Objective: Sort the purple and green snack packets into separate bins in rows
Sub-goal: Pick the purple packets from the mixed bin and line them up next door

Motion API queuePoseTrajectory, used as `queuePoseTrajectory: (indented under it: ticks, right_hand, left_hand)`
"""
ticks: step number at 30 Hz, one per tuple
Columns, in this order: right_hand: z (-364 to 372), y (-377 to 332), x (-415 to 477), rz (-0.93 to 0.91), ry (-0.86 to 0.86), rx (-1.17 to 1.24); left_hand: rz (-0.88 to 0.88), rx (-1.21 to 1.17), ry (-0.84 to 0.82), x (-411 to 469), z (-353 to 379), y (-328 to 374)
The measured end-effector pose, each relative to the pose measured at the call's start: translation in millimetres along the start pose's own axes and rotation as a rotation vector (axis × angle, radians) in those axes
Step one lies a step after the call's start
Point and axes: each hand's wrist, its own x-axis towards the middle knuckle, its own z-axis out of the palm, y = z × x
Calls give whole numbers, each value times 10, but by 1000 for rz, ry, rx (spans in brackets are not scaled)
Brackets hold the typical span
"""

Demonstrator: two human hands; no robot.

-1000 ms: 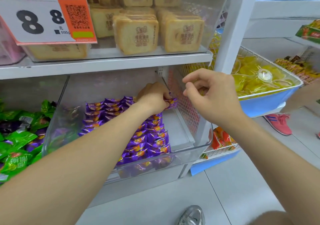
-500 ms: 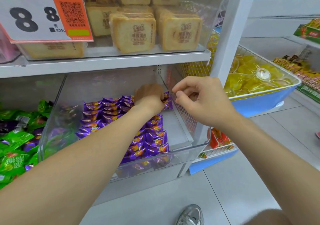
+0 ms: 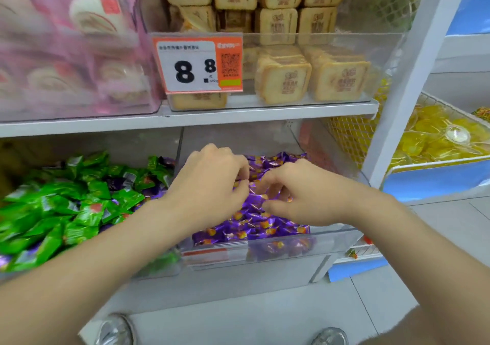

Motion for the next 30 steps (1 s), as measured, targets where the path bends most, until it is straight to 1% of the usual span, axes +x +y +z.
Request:
queuePoseTrajectory:
  ticks: [2, 4, 5, 6, 8, 9, 11, 12, 15, 17, 20, 24, 27, 28, 30]
  right_hand:
    - [47, -303, 100, -36, 62, 36]
    - [105, -582, 198, -77, 123, 35]
    - [133, -706, 249, -96, 142, 26]
    - [149, -819, 297, -109, 149, 21]
    - [169, -994, 394, -118, 141, 12]
    - [183, -1057, 441, -113, 132, 3]
    - [204, -1141, 529, -93, 106, -27]
    - [217, -1161, 572, -77, 88, -48]
    - [262, -1184, 701, -26, 27, -107]
    - [296, -1187, 784, 0, 12, -131]
    - [336, -1185, 879, 24, 3, -153]
    - [339, -1177, 942, 54, -7, -154]
    - [349, -1186, 976, 70, -3, -158]
    - [357, -1191, 980, 75, 1, -161]
    - [371, -1204, 989, 79, 4, -169]
  left_hand:
    - [-53, -29, 106, -247, -150, -164]
    - [-198, -49, 175, -437, -229, -398]
    - [-291, -30, 164, -496, -256, -542]
    - [-378, -3, 119, -526, -270, -703]
    - [-488, 20, -39, -525, -215, -1086]
    - [-495, 39, -130, -500, -160, -1282]
    - [-419, 82, -270, -413, -44, -1621]
    - [-350, 79, -290, -359, -1, -1735]
    - [-111, 28, -254, -216, 140, -1934]
    - [-70, 28, -272, -166, 245, -1999]
    - [-121, -4, -347, -92, 258, -2061]
    - [-207, 137, -305, -103, 111, -2146]
    - [-339, 193, -252, -184, 48, -2164]
    - [-351, 191, -217, -181, 45, -2140]
    - [-322, 71, -148, -147, 90, -2072]
